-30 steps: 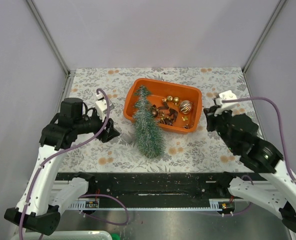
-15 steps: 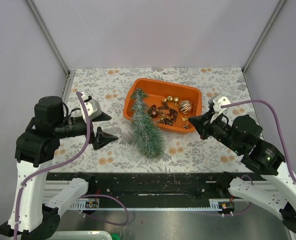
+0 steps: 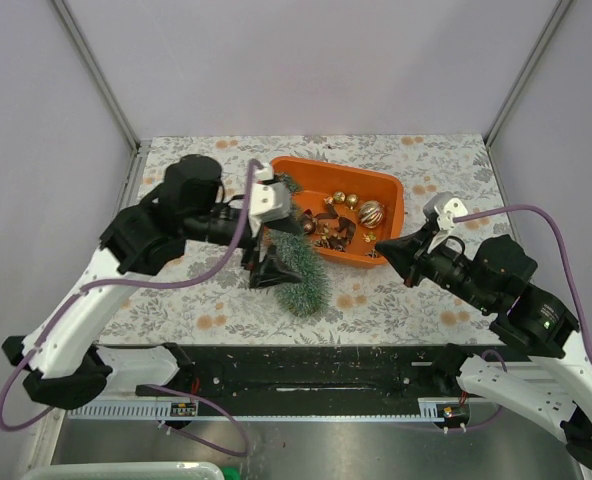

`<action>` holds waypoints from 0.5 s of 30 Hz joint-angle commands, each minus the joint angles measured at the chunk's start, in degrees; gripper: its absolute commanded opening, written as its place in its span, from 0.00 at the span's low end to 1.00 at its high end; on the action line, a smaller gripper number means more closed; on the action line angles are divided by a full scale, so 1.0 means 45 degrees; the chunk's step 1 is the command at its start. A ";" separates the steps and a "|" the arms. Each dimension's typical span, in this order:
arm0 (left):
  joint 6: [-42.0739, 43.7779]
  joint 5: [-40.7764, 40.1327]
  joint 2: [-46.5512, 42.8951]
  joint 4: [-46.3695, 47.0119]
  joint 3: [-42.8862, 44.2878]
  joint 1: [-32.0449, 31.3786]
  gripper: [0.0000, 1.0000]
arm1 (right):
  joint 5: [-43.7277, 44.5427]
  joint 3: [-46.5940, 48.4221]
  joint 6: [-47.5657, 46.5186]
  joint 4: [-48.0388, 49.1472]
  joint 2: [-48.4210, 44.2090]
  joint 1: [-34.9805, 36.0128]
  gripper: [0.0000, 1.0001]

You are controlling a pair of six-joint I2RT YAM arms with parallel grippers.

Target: Decorate the small christmas tree

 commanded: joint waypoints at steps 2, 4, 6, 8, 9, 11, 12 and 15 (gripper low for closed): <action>-0.0010 -0.2013 0.1560 0.1201 0.1433 -0.1700 0.99 | -0.0749 0.0511 -0.0402 -0.0174 0.0120 0.0092 0.00; 0.0029 -0.2598 0.2069 0.1493 0.1571 -0.2229 0.99 | -0.0886 0.0550 -0.0656 -0.0351 0.0120 0.0092 0.00; -0.0126 -0.3145 0.2480 0.2000 0.1494 -0.2543 0.99 | -0.1042 0.0492 -0.1122 -0.0449 0.0004 0.0092 0.00; -0.0244 -0.3323 0.2812 0.2411 0.1397 -0.2719 0.99 | -0.1121 0.0453 -0.1417 -0.0546 -0.0152 0.0092 0.00; -0.0322 -0.3498 0.2968 0.2626 0.1319 -0.2836 0.99 | -0.1160 0.0453 -0.1516 -0.0605 -0.0192 0.0092 0.00; -0.0497 -0.3771 0.3184 0.3191 0.1104 -0.3051 0.99 | -0.1179 0.0491 -0.1653 -0.0761 -0.0270 0.0092 0.00; -0.0614 -0.3870 0.3281 0.3407 0.1045 -0.3149 0.99 | -0.1218 0.0511 -0.1711 -0.0781 -0.0270 0.0092 0.00; -0.1043 -0.4007 0.3730 0.3584 0.0986 -0.3305 0.99 | -0.1238 0.0609 -0.1751 -0.0820 -0.0309 0.0093 0.00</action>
